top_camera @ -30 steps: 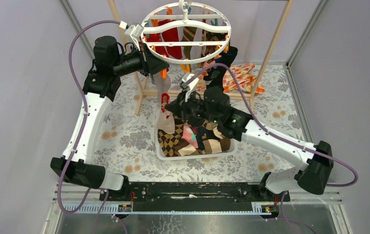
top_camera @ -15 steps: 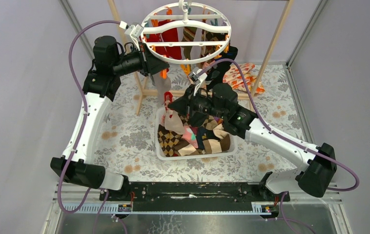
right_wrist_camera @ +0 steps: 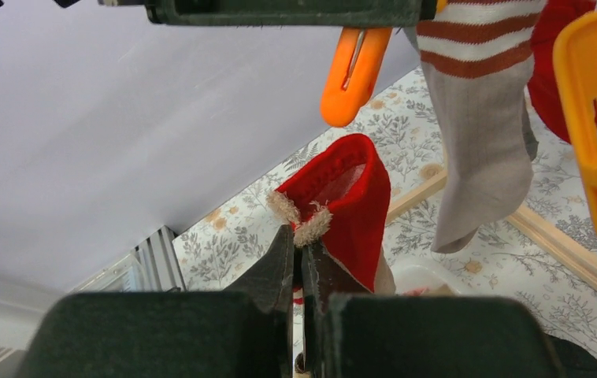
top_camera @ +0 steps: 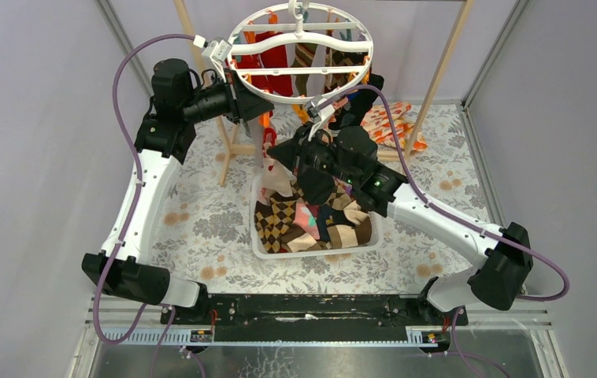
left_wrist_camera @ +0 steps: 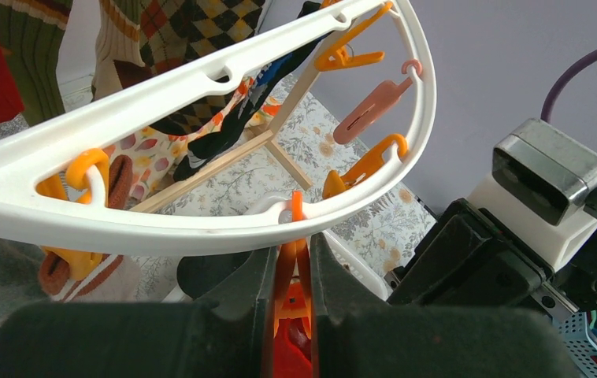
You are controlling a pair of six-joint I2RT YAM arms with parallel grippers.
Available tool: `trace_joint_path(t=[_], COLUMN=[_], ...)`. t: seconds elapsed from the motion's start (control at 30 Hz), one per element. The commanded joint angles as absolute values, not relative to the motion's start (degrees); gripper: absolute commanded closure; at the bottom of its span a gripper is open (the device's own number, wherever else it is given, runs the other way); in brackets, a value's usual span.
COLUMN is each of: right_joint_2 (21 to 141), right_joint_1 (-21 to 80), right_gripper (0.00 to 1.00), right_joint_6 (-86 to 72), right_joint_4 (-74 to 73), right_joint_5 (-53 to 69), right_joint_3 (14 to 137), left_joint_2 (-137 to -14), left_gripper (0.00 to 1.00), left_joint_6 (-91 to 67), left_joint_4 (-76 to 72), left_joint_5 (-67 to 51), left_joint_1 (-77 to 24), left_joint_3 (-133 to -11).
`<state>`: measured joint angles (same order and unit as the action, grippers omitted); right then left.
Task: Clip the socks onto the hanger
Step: Pick up the sock from the bin, then clamp the sock onto the hanger.
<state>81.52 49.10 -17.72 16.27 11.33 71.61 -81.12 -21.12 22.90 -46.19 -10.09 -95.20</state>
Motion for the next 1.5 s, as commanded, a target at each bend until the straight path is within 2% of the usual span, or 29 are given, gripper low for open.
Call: trace_joint_path(t=[0.0,1.33,1.47], right_joint_2=[82.1,85.6,86.0], right_joint_1=[48.7,48.6,48.6], right_gripper=[1.00,1.00,1.00], right_joint_6=[-16.6,-20.0,-20.1], right_joint_4=[20.3,24.5,23.7], right_joint_5=[8.4,5.2,4.9], right_joint_3=[75.9,79.2,80.6], left_joint_2=[-80.9,-80.1,-80.0], left_gripper=[1.00,1.00,0.97], left_joint_6=[-21.4,-22.1,-22.1], left_joint_4=[22.4,19.5,19.5], left_joint_5=[-48.9,-47.8,-47.2], left_joint_1=[-9.9,-10.0,-9.9], left_joint_3=[-94.3,-92.3,-92.6])
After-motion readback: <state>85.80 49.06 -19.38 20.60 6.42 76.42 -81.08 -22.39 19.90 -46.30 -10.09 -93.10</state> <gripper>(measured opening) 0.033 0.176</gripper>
